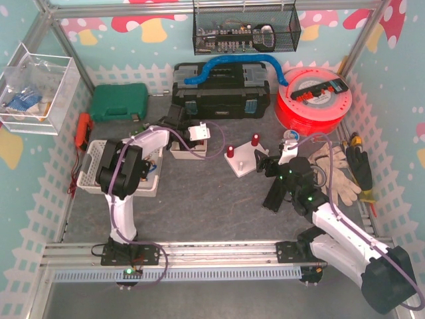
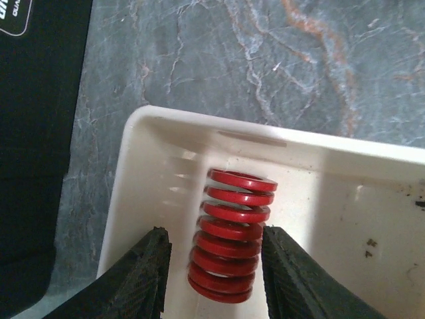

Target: Install the large spring

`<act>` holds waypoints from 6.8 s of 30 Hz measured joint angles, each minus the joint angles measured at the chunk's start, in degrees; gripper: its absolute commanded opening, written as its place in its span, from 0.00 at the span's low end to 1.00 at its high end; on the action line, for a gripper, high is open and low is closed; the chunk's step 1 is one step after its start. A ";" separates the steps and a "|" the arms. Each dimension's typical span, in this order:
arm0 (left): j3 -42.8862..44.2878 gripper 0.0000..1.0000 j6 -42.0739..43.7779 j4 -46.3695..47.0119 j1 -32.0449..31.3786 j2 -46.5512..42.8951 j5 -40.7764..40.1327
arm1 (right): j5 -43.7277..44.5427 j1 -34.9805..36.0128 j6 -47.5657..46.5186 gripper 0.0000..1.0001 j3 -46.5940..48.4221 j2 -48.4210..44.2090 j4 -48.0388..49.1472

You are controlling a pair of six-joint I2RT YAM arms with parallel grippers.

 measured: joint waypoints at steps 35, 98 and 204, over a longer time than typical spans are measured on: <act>2.25 0.17 1.79 -0.11 -0.79 5.11 -1.97 | 1.68 0.00 -0.04 0.99 0.00 0.57 -0.39; -64.22 0.00 -54.58 86.99 -24.63 -37.00 -7.89 | -32.54 6.99 1.31 0.73 22.27 8.85 -17.70; -61.51 0.99 -47.95 77.75 -28.46 -36.61 -14.86 | -0.37 -8.70 -1.40 0.07 25.86 36.20 -21.44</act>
